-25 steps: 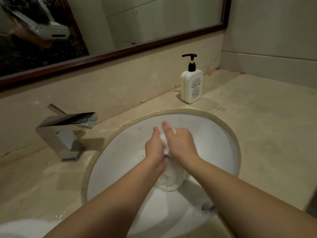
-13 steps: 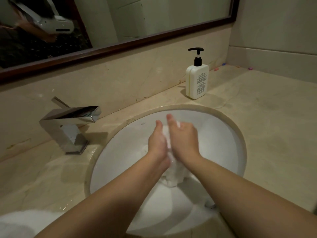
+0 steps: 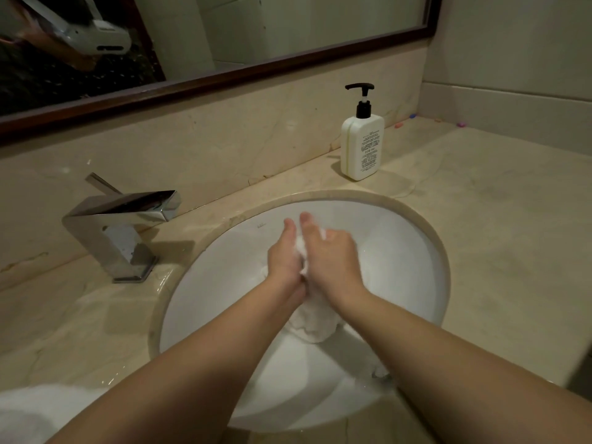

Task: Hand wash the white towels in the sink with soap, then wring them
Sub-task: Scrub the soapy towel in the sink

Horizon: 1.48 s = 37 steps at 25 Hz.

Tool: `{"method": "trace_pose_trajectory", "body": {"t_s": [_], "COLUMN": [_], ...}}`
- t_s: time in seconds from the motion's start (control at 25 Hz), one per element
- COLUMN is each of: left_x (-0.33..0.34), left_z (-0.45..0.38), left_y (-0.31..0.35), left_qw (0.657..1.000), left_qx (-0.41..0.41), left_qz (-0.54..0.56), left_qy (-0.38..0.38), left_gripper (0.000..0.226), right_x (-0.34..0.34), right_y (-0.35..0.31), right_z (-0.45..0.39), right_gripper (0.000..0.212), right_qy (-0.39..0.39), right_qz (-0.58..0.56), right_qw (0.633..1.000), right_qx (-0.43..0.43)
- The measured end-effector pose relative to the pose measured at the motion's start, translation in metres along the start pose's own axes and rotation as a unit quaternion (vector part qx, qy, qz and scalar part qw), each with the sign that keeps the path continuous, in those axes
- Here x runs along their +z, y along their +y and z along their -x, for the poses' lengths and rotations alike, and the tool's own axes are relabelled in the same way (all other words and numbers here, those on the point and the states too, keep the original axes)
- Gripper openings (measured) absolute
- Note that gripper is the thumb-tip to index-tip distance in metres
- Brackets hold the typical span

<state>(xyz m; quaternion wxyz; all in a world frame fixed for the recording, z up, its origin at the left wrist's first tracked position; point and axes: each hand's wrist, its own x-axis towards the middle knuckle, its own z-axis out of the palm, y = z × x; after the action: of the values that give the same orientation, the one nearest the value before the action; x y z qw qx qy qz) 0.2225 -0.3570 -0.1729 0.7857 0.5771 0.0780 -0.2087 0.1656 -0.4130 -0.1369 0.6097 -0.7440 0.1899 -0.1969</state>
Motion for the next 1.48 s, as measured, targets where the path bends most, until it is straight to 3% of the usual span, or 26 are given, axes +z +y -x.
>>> {"method": "trace_pose_trajectory", "body": {"t_s": [0.08, 0.2, 0.28, 0.36, 0.4, 0.52, 0.56, 0.68, 0.84, 0.88, 1.0, 1.16, 1.24, 1.32, 1.48], "left_x": [-0.004, 0.007, 0.017, 0.02, 0.021, 0.013, 0.01, 0.01, 0.015, 0.013, 0.011, 0.016, 0.014, 0.01, 0.017], "left_z": [-0.002, 0.01, 0.018, 0.013, 0.013, 0.012, 0.01, 0.016, 0.023, 0.024, 0.023, 0.03, 0.03, 0.029, 0.035], "left_y": [0.002, 0.003, 0.003, -0.003, -0.002, 0.003, 0.003, 0.005, 0.011, 0.014, 0.013, 0.012, 0.018, 0.021, 0.016], "left_qw": [1.0, 0.999, 0.999, 1.0, 1.0, 0.999, 0.999, 0.999, 0.999, 0.999, 0.999, 0.997, 0.997, 0.996, 0.997], "left_qx": [-0.003, -0.025, -0.007, 0.009, 0.004, 0.002, -0.002, 0.029, -0.034, -0.037, -0.016, -0.058, -0.055, -0.041, -0.056], "left_qz": [0.019, -0.022, -0.051, -0.006, 0.009, -0.006, -0.008, -0.011, 0.016, 0.026, 0.045, 0.044, 0.059, 0.081, 0.054], "left_qy": [-0.008, -0.03, -0.013, -0.01, -0.017, -0.032, -0.04, -0.009, -0.033, -0.027, 0.016, -0.002, 0.003, 0.003, -0.024], "left_gripper": [0.054, 0.067, 0.057, 0.078, 0.078, 0.061, 0.061, 0.053, 0.063, 0.063, 0.054, 0.059, 0.059, 0.064, 0.063], "right_x": [0.005, -0.012, -0.01, 0.003, 0.005, -0.01, -0.012, 0.011, -0.006, -0.009, 0.007, 0.0, 0.006, 0.012, -0.005], "right_y": [-0.004, -0.001, 0.0, 0.0, -0.003, -0.002, 0.0, 0.001, 0.0, 0.002, 0.006, 0.006, 0.006, 0.006, 0.002], "right_z": [0.005, -0.024, -0.017, -0.001, -0.002, -0.028, -0.028, 0.001, -0.028, -0.028, -0.005, -0.025, -0.016, -0.008, -0.022], "right_gripper": [0.059, 0.057, 0.056, 0.055, 0.055, 0.057, 0.057, 0.054, 0.057, 0.056, 0.058, 0.059, 0.057, 0.058, 0.06], "right_qy": [0.0, 0.102, 0.072, -0.011, -0.011, 0.095, 0.092, -0.029, 0.089, 0.09, -0.009, 0.075, 0.033, -0.01, 0.061], "right_qz": [0.015, 0.023, 0.011, 0.027, 0.041, 0.05, 0.05, 0.062, 0.065, 0.048, 0.049, 0.043, 0.009, 0.046, 0.065], "right_qw": [1.0, 0.992, 0.996, 0.999, 0.999, 0.993, 0.993, 0.997, 0.993, 0.994, 0.999, 0.995, 0.999, 0.999, 0.996], "right_qx": [-0.01, 0.07, 0.043, -0.018, -0.022, 0.042, 0.043, -0.028, 0.036, 0.042, -0.013, 0.043, 0.011, -0.026, -0.006]}}
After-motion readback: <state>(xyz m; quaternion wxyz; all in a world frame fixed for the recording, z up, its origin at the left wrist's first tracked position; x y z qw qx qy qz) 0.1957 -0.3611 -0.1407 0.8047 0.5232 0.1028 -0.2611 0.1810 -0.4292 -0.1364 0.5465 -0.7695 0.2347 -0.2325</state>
